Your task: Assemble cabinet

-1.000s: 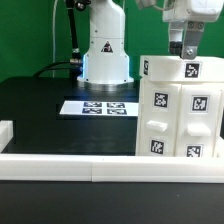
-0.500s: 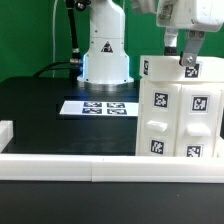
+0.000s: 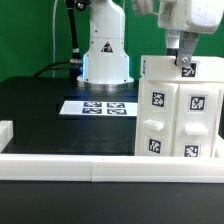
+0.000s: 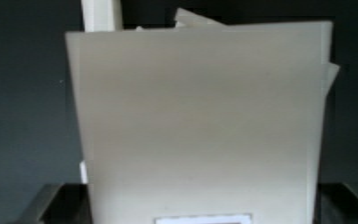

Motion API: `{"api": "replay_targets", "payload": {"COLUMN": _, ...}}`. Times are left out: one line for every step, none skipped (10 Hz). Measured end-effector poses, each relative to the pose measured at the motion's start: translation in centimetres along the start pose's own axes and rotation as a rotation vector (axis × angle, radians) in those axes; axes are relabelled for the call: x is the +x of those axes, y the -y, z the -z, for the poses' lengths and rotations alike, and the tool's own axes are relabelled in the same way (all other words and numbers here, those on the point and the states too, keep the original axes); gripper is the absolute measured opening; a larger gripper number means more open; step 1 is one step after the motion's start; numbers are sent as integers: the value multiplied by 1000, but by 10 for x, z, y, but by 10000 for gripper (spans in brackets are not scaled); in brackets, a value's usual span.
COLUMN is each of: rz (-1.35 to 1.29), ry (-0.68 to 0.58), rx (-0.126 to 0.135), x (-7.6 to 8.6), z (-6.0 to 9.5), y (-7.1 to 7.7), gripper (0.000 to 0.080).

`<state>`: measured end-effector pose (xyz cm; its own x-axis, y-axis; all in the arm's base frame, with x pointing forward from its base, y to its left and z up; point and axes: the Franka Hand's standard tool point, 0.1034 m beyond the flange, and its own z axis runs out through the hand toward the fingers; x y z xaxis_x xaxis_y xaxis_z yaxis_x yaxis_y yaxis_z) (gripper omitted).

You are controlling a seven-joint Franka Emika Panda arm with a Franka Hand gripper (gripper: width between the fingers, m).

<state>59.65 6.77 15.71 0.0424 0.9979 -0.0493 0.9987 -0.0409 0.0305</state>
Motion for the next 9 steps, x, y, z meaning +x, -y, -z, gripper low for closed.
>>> {"api": "replay_targets", "payload": {"rz": -1, "ry": 0, "rx": 0, "x": -1, "z": 0, "y": 0, "gripper": 558}}
{"api": "replay_targets", "payload": {"rz": -74, "ry": -1, "rx": 1, "x": -1, "z": 0, "y": 0, "gripper": 558}}
{"api": "replay_targets", "payload": {"rz": -218, "ry": -1, "rx": 1, "x": -1, "z": 0, "y": 0, "gripper": 558}}
{"api": "replay_targets", "payload": {"rz": -331, "ry": -1, "rx": 1, "x": -1, "z": 0, "y": 0, "gripper": 560}}
{"api": "replay_targets", "payload": {"rz": -411, "ry": -2, "rx": 2, "x": -1, "z": 0, "y": 0, "gripper": 560}}
{"api": "replay_targets", "payload": {"rz": -543, "ry": -2, "rx": 2, "x": -1, "z": 0, "y": 0, "gripper": 560}}
{"api": "replay_targets", "payload": {"rz": -639, "ry": -1, "rx": 2, "x": -1, "z": 0, "y": 0, "gripper": 560}}
{"api": "replay_targets", "payload": {"rz": -718, "ry": -2, "rx": 2, "x": -1, "z": 0, "y": 0, "gripper": 560}}
{"api": "replay_targets", "payload": {"rz": -847, "ry": -2, "rx": 2, "x": 0, "z": 0, "y": 0, "gripper": 560}}
